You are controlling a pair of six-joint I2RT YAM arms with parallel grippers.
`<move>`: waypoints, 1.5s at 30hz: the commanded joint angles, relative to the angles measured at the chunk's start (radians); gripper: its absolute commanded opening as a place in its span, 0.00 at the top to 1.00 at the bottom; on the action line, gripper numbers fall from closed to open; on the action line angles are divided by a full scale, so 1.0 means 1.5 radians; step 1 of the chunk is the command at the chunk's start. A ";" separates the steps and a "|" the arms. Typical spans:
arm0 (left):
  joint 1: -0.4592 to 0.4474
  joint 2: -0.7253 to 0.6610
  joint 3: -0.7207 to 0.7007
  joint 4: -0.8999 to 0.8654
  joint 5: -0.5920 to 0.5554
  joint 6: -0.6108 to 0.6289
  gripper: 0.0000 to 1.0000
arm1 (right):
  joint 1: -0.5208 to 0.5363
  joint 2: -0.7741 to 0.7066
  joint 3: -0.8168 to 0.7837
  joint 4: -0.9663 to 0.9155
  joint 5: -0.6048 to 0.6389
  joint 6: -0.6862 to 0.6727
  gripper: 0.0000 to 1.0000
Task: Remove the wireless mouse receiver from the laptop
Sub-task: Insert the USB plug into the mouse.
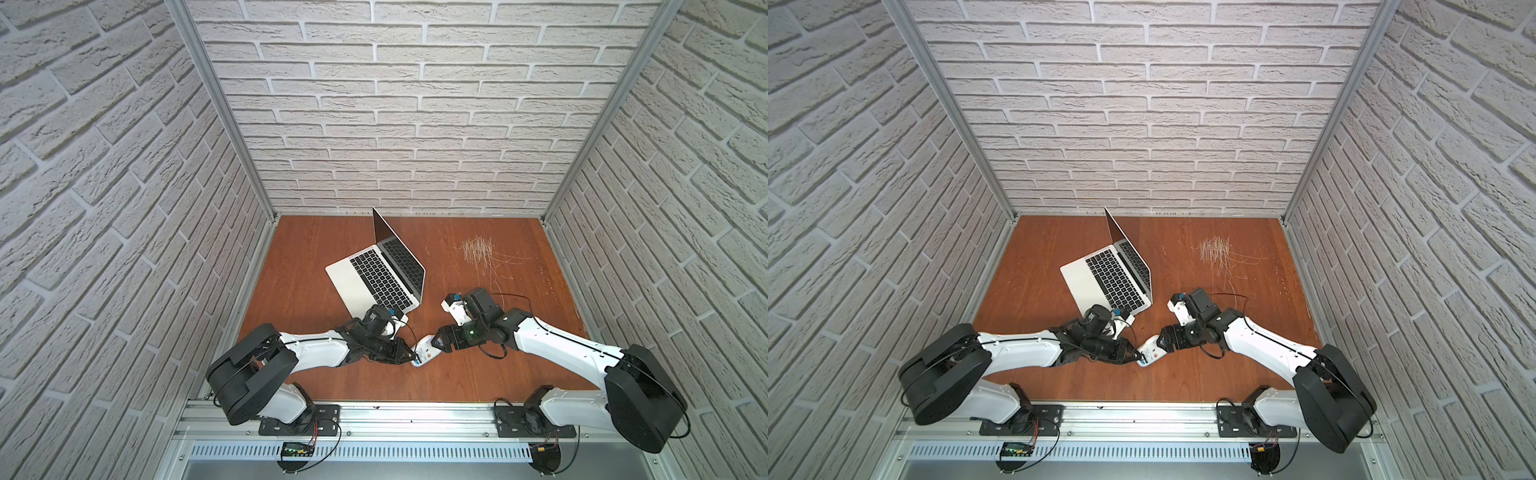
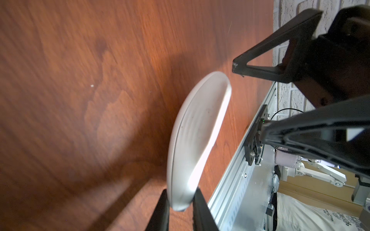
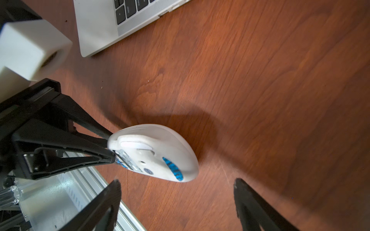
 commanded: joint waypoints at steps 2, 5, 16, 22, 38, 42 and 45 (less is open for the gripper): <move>0.005 0.015 0.007 -0.020 -0.003 0.014 1.00 | -0.012 -0.018 -0.032 0.064 -0.002 0.030 0.10; 0.005 0.026 0.010 -0.018 0.005 0.014 1.00 | -0.017 -0.018 -0.046 0.088 -0.019 0.037 0.10; 0.009 0.042 0.028 -0.036 0.025 0.036 1.00 | -0.024 0.055 -0.066 0.201 -0.089 0.044 0.16; 0.017 0.045 0.034 -0.053 0.030 0.049 1.00 | -0.035 0.099 -0.064 0.253 -0.115 0.050 0.23; 0.043 0.084 0.070 -0.099 0.038 0.079 1.00 | -0.039 0.152 -0.084 0.316 -0.185 0.080 0.48; 0.043 0.102 0.083 -0.111 0.035 0.085 1.00 | -0.039 0.171 -0.085 0.327 -0.204 0.089 0.54; 0.045 0.116 0.095 -0.121 0.032 0.087 1.00 | -0.038 0.180 -0.086 0.338 -0.212 0.098 0.53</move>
